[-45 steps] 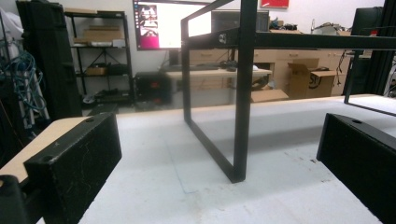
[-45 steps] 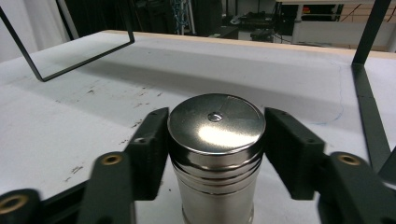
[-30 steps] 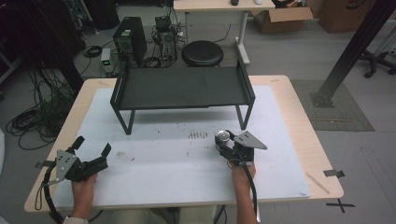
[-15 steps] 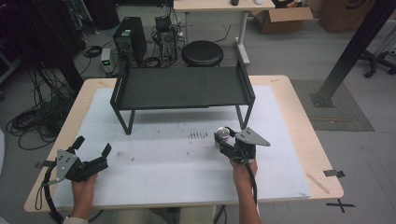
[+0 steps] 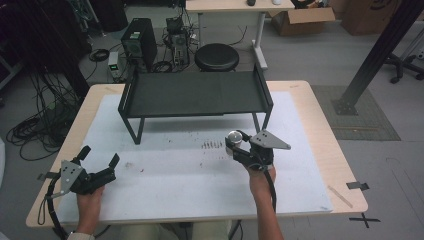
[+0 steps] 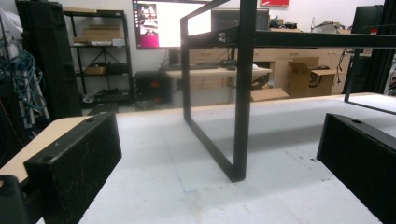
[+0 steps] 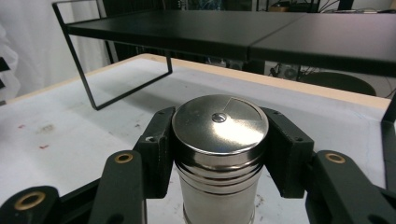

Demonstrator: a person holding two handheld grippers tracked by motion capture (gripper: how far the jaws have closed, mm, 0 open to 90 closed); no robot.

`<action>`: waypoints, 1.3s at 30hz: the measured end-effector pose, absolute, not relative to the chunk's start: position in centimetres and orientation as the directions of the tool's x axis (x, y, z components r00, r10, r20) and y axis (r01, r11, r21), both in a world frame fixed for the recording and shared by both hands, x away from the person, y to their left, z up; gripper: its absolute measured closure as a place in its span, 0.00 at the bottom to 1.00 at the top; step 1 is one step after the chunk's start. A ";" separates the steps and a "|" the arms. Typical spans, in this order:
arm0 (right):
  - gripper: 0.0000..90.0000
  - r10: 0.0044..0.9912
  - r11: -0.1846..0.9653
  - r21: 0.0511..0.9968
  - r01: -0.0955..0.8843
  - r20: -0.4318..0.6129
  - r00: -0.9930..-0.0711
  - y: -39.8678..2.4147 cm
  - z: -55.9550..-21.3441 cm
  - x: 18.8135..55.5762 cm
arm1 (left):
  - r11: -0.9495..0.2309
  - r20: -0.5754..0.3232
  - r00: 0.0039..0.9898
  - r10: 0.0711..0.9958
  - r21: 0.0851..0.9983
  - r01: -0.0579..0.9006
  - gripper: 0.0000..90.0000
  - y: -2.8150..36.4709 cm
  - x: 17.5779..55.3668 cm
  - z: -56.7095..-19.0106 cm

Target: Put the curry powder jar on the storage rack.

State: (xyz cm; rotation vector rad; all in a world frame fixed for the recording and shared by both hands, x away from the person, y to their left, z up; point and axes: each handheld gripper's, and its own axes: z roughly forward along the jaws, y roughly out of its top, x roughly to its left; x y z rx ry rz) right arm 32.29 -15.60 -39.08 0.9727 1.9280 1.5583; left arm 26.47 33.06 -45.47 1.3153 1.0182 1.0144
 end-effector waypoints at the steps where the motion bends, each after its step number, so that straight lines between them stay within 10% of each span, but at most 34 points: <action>1: 0.54 0.766 0.101 0.968 0.230 0.072 -0.639 -15.6 -38.9 32.3 | 0.005 -0.005 0.255 0.967 1.000 -0.001 0.00 33.1 26.5 -45.5; 39: 0.55 0.671 0.133 0.979 0.155 0.026 -0.741 -12.3 -31.2 34.0 | 0.008 -0.007 0.255 0.967 1.000 -0.005 0.00 33.1 26.4 -45.5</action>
